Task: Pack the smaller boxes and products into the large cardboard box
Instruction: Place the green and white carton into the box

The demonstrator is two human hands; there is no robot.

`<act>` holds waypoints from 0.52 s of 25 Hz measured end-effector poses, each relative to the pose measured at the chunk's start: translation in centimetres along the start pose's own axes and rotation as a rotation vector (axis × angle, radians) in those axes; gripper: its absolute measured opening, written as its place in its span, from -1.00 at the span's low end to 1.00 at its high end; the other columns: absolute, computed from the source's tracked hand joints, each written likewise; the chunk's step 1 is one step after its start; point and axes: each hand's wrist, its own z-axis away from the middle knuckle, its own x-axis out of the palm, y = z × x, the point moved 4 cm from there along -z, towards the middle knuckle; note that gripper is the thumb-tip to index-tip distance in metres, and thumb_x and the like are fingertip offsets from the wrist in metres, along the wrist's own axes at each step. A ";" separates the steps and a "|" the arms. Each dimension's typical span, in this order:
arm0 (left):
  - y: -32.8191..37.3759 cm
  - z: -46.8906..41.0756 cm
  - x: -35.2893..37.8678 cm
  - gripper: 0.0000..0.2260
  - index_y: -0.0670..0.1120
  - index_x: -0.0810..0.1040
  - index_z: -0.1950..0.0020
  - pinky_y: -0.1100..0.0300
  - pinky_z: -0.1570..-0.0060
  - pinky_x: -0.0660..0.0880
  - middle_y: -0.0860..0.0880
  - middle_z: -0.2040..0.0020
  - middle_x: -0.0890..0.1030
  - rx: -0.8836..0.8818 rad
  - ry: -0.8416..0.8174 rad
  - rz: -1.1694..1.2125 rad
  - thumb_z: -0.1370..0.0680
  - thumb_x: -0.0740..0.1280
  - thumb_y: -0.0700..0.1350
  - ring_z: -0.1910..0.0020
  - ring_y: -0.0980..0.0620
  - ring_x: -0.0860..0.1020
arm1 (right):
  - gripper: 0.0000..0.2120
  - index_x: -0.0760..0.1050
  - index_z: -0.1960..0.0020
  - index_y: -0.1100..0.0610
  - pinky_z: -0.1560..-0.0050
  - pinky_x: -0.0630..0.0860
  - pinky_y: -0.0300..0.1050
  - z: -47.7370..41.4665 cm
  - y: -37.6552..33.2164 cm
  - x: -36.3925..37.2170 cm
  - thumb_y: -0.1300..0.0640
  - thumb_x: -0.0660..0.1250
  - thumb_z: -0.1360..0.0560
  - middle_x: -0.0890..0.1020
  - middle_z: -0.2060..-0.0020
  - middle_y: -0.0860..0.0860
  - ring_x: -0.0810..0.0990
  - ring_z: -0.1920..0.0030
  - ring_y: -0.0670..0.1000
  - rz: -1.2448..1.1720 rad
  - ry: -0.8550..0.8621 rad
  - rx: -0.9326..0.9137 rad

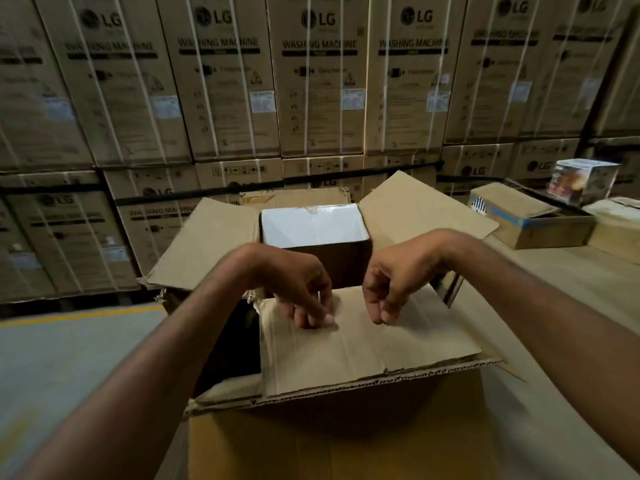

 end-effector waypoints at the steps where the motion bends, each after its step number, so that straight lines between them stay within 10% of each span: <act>1: -0.2 -0.2 -0.4 -0.74 -0.13 0.63 -0.13 0.14 0.03 0.59 -0.07 0.04 0.74 0.007 -0.006 0.024 -0.56 0.47 0.01 0.07 0.05 0.71 | -0.80 0.68 -0.16 0.16 -0.04 0.59 -0.19 -0.1 0.1 -0.5 0.24 0.47 -0.54 0.74 -0.05 0.10 0.71 -0.08 0.05 -0.005 0.016 -0.018; 8: -4.8 -6.5 -6.6 -0.80 -0.13 0.63 -0.14 0.17 0.08 0.60 -0.05 0.02 0.72 -0.114 0.329 0.041 -0.65 0.33 -0.03 0.08 0.06 0.69 | -0.73 0.63 -0.29 0.06 -0.12 0.59 -0.09 -8.8 1.7 -7.7 0.15 0.40 -0.60 0.69 -0.15 0.01 0.64 -0.18 0.04 -0.042 0.459 -0.015; 13: -11.5 -15.5 -6.4 -0.57 -0.07 0.49 -0.37 -0.04 -0.30 0.48 -0.11 -0.33 0.56 -0.354 0.196 -0.271 -0.55 0.43 0.05 -0.23 -0.08 0.56 | -0.45 0.36 -0.52 0.15 -0.35 0.46 0.01 -19.2 4.4 -7.2 0.15 0.39 -0.56 0.51 -0.40 0.13 0.51 -0.34 0.14 0.239 0.238 0.160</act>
